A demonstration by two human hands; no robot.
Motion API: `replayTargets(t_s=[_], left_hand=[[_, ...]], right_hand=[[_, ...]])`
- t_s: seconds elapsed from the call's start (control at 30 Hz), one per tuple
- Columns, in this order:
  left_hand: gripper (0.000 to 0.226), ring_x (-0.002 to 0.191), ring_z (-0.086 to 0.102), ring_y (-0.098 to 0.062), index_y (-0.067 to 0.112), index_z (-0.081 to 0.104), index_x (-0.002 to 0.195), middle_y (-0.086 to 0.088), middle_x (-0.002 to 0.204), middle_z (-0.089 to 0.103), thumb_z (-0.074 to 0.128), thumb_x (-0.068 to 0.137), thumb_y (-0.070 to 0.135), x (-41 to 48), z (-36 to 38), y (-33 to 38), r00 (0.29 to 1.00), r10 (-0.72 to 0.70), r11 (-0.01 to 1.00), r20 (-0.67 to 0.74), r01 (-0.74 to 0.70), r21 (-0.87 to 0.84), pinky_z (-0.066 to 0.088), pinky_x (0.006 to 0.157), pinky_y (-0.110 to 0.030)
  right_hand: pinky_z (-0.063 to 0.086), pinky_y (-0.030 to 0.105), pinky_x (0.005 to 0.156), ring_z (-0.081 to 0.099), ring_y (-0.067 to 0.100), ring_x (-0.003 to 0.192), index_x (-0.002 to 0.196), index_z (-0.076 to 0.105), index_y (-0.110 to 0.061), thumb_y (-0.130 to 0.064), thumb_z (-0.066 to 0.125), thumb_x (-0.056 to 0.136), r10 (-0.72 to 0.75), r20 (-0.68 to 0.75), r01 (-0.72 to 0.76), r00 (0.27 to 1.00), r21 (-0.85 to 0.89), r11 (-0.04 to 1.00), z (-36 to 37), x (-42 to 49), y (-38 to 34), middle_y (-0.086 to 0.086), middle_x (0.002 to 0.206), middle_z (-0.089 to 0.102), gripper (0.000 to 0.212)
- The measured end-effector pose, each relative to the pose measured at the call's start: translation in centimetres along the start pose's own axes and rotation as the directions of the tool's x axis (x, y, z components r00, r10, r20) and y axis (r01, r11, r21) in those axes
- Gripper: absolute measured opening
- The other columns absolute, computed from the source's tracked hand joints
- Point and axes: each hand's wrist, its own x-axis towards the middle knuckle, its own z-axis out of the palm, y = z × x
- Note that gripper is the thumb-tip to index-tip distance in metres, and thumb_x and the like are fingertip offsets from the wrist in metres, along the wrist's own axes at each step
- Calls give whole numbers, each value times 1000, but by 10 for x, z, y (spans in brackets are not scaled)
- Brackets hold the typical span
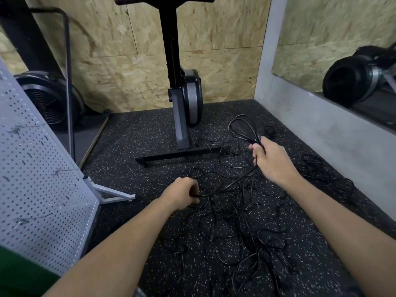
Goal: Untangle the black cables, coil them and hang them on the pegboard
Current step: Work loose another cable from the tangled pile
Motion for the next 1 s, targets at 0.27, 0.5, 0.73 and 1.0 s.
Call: replayTargets(t_s=[0.27, 0.5, 0.73, 1.0], left_hand=[[15, 97, 66, -11, 21, 81, 99, 6, 100, 75, 76, 94, 35, -1, -9, 14, 989, 83, 978, -126, -105, -183, 50, 87, -27], [9, 87, 58, -1, 21, 73, 97, 12, 92, 65, 71, 98, 29, -2, -17, 29, 913, 168, 949, -371, -252, -192, 39, 75, -12], [7, 91, 61, 0, 21, 73, 96, 11, 94, 68, 72, 98, 27, -8, -23, 41, 787, 96, 882, -610, -352, -314, 43, 79, -9], [7, 92, 61, -2, 27, 71, 92, 10, 93, 68, 70, 99, 31, -11, -25, 48, 749, 74, 853, -658, -390, -348, 46, 81, -13]], right_hand=[[43, 31, 58, 59, 24, 71, 91, 54, 1, -15, 42, 110, -7, 40, 9, 999, -54, 999, 5, 1, 13, 4, 90, 65, 27], [41, 39, 82, 60, 33, 104, 114, 57, 0, -21, 35, 113, 4, 254, 36, 967, -149, 988, 7, -4, 11, 11, 107, 63, 30], [51, 43, 98, 55, 17, 116, 114, 50, -15, -42, 65, 99, -3, 459, 114, 888, -215, 970, 14, -5, 13, -2, 119, 57, 34], [55, 43, 91, 62, 23, 107, 98, 43, -21, -48, 80, 86, -61, 372, 229, 926, -428, 874, 17, -8, 10, -4, 105, 56, 47]])
